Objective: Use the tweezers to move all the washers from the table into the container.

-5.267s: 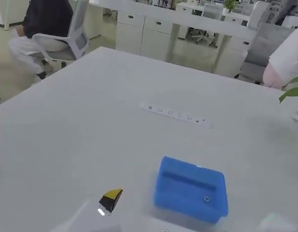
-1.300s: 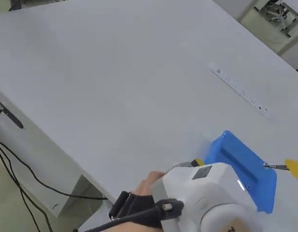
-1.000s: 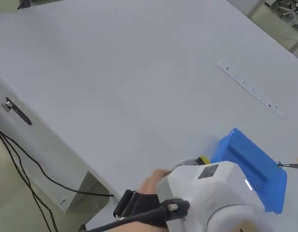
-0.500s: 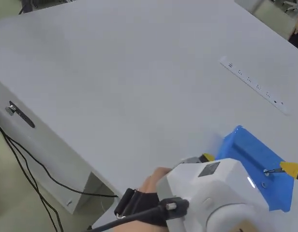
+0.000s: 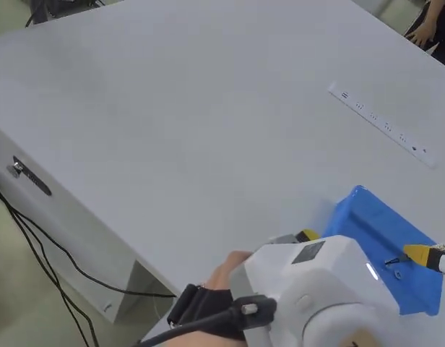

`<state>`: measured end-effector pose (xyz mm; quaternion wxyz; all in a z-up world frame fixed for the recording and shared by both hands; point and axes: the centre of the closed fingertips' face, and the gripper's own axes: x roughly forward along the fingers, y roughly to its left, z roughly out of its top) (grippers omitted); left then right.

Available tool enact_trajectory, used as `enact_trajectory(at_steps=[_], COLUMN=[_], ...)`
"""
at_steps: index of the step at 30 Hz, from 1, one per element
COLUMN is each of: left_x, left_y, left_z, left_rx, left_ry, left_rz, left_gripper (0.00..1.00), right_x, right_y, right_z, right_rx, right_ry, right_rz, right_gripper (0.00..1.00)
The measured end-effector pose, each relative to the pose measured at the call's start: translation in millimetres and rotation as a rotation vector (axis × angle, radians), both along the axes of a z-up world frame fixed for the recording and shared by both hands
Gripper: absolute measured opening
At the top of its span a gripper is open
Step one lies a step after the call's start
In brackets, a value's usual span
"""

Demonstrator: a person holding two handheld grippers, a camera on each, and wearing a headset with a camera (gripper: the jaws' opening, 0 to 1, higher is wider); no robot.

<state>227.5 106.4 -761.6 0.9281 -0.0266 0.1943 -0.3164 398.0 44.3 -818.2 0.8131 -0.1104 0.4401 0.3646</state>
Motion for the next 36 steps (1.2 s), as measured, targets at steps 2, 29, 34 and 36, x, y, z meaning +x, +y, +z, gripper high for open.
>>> enact_trajectory(at_steps=[2, 29, 34, 36], left_x=[-0.4, -2.9, -4.0, -4.5], left_y=[-0.1, -2.4, -4.8, -5.3], left_z=[-0.9, -5.4, -6.1, -6.8], left_rx=[0.001, 0.006, 0.012, 0.012], left_ry=[0.005, 0.026, 0.029, 0.034], left_rz=[-0.002, -0.019, -0.028, -0.03], left_gripper=[0.99, 0.99, 0.99, 0.99], right_x=[1.8, -9.3, -22.8, -30.2], right_y=[-1.4, 7.2, 4.8, 4.4], right_z=[-3.6, 35.0, 57.1, 63.4], right_rx=[0.005, 0.028, 0.05, 0.05], right_ry=[0.004, -0.072, -0.091, -0.089], right_rz=[-0.003, 0.083, 0.098, 0.113], right_gripper=[0.04, 0.04, 0.04, 0.04])
